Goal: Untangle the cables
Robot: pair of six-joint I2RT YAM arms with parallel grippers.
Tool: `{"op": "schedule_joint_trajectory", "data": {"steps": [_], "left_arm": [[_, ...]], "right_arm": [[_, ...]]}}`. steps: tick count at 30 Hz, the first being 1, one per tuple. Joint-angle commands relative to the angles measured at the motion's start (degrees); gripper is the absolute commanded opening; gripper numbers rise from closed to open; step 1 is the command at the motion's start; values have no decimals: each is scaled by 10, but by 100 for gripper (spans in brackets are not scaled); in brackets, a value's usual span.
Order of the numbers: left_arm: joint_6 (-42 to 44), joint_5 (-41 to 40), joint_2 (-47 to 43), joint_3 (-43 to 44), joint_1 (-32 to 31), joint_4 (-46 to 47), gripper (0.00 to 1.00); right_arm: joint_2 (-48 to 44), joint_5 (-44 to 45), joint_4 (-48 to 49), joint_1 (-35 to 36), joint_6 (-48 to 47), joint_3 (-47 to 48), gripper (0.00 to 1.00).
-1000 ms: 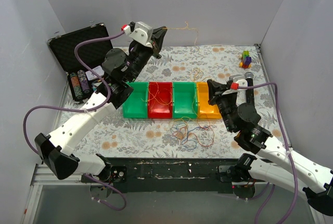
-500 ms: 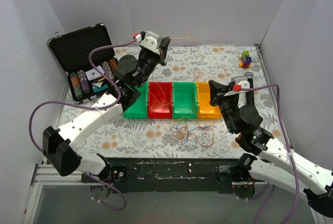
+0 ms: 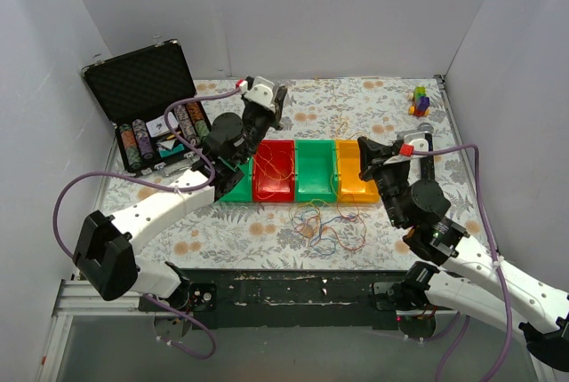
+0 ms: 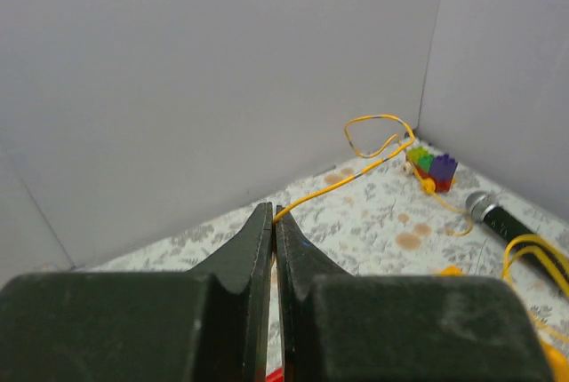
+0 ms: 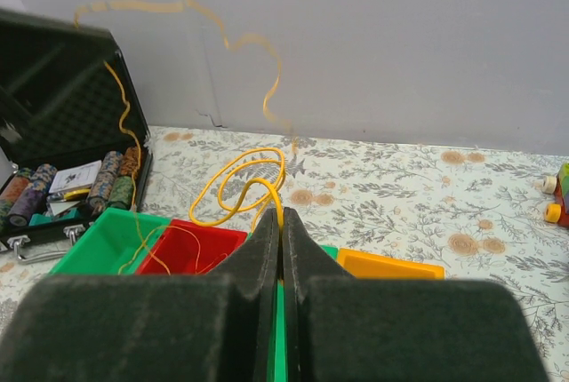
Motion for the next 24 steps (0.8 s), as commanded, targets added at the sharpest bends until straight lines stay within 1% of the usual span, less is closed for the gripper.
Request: {"op": "schedule_joint_trajectory", "data": {"steps": [1, 6, 10, 12, 14, 16, 18, 22, 24], "left_arm": [[16, -38, -21, -60, 2, 48, 0], [-4, -55, -16, -88, 15, 35, 0], [-11, -37, -28, -118, 15, 19, 0], [-4, -13, -33, -135, 15, 5, 0], [17, 33, -42, -163, 15, 5, 0], [36, 72, -45, -186, 15, -14, 0], [52, 92, -43, -195, 15, -46, 0], [55, 86, -22, -188, 15, -106, 0], [49, 66, -12, -191, 15, -109, 0]], "right_arm": [[-12, 15, 21, -3, -1, -8, 1], [-20, 17, 17, -4, 0, -14, 1], [-21, 19, 17, -4, 1, -15, 1], [-20, 19, 16, -5, 0, -14, 1], [-18, 20, 16, -5, 0, -14, 1], [-19, 20, 16, -5, -1, -12, 1], [-20, 22, 15, -5, -2, -12, 1], [-21, 23, 13, -5, -2, -12, 1], [-21, 23, 13, -5, -3, -11, 1]]}}
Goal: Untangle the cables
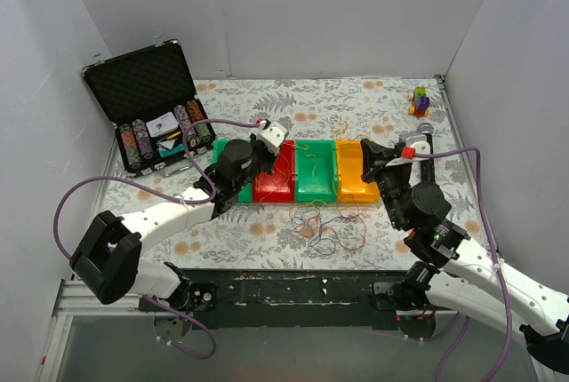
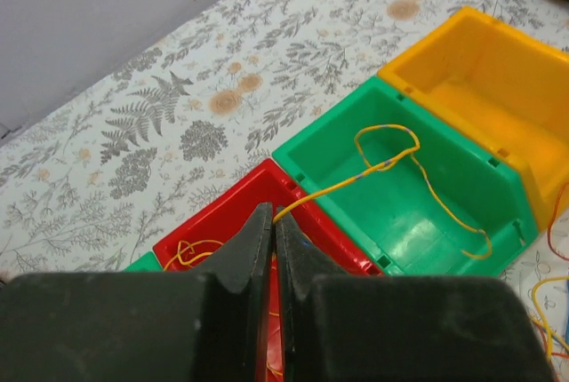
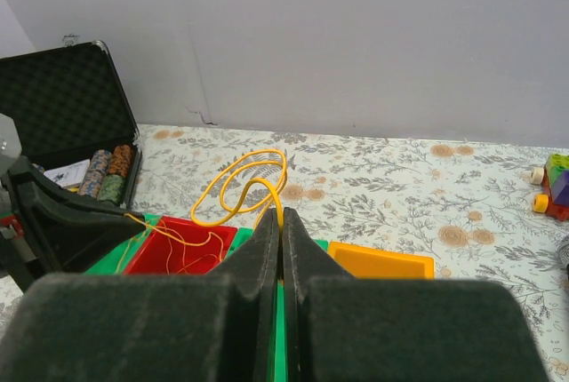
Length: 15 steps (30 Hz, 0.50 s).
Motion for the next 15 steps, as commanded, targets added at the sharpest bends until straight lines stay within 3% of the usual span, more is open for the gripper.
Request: {"op": "schedule_joint_trajectory", "data": {"steps": [1, 5, 9, 15], "left_arm": [[12, -13, 13, 4, 1, -46, 0], [-19, -124, 36, 6, 12, -47, 0], [-82, -86, -16, -24, 56, -40, 0], [-62, -33, -87, -91, 59, -3, 0]], "right_arm": [[-6, 13, 13, -2, -2, 5, 1], [-7, 14, 10, -3, -2, 5, 1], [-6, 13, 8, -4, -3, 4, 1], [19, 1, 8, -5, 2, 6, 1]]}}
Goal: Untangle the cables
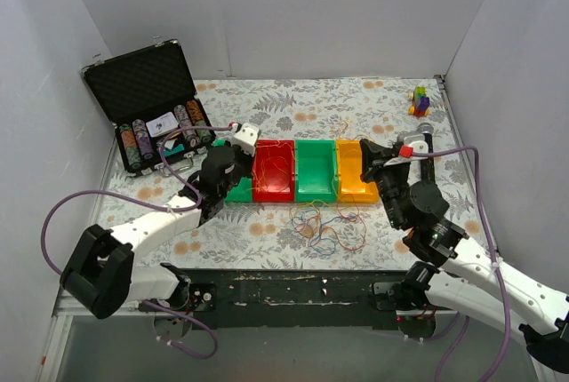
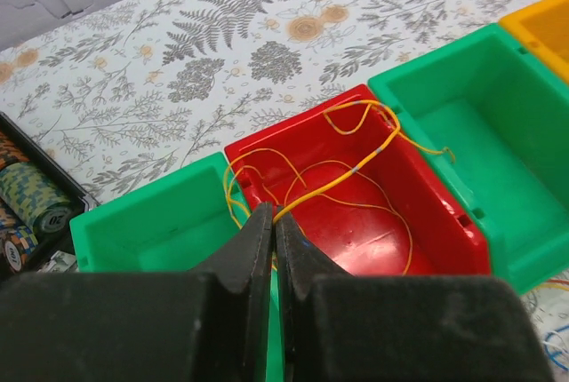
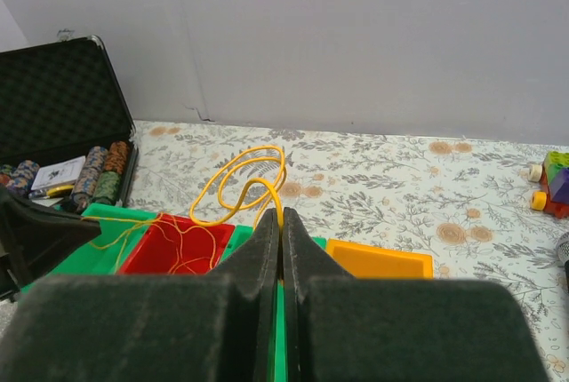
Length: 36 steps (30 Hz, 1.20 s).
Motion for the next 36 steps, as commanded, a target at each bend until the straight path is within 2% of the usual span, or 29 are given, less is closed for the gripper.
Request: {"op": "schedule_joint_trajectory", "data": {"steps": [1, 7, 11, 15, 19, 27, 30, 36], "left_arm": [[4, 26, -62, -37, -3, 40, 0], [17, 23, -90, -56, 0, 40, 0], [42, 18, -96, -65, 0, 38, 0], [57, -21, -95, -68, 0, 24, 0], [20, -41, -126, -71, 9, 2, 0], [-109, -44, -177, -51, 18, -70, 0], [-96, -24, -167, -57, 18, -66, 0], [9, 24, -93, -32, 11, -71, 0]], "right_arm": [[22, -4, 6, -6, 6, 8, 1], [83, -48, 9, -19, 35, 27, 1], [160, -99, 18, -28, 61, 52, 1], [213, -137, 50, -33, 74, 64, 1], [253, -163, 62, -34, 84, 73, 1], [233, -160, 58, -37, 85, 56, 1], [216, -153, 55, -38, 85, 49, 1], [190, -133, 48, -39, 83, 41, 1]]}}
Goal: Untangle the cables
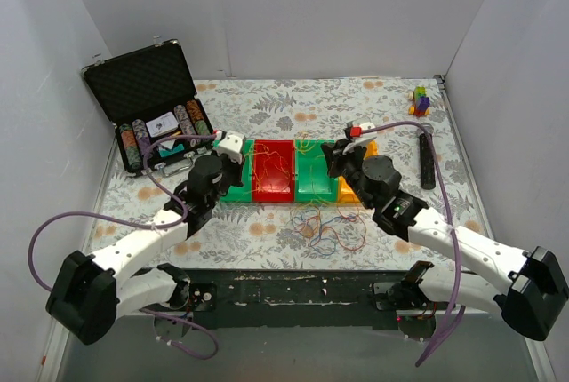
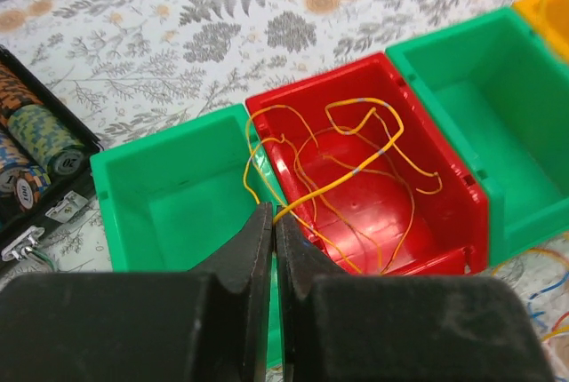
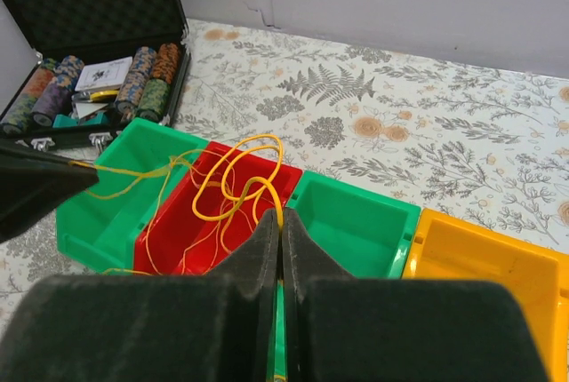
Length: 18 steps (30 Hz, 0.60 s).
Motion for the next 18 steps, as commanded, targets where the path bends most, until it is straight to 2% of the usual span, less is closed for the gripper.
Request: {"op": "schedule_joint_trajectory", "data": {"steps": [1, 8, 14, 18], "left_arm": [[76, 17, 64, 42, -10, -20, 0], [186, -58, 171, 105, -51, -14, 0], [233, -26, 221, 140, -91, 14, 0], [203, -21, 273, 174, -103, -13, 0]], "right_arm": [[-30, 25, 24, -4, 4, -3, 1], [-62, 39, 13, -9, -4, -9, 1], [-83, 51, 11, -12, 1, -18, 1], [-103, 62, 3, -13, 1, -24, 1]]}}
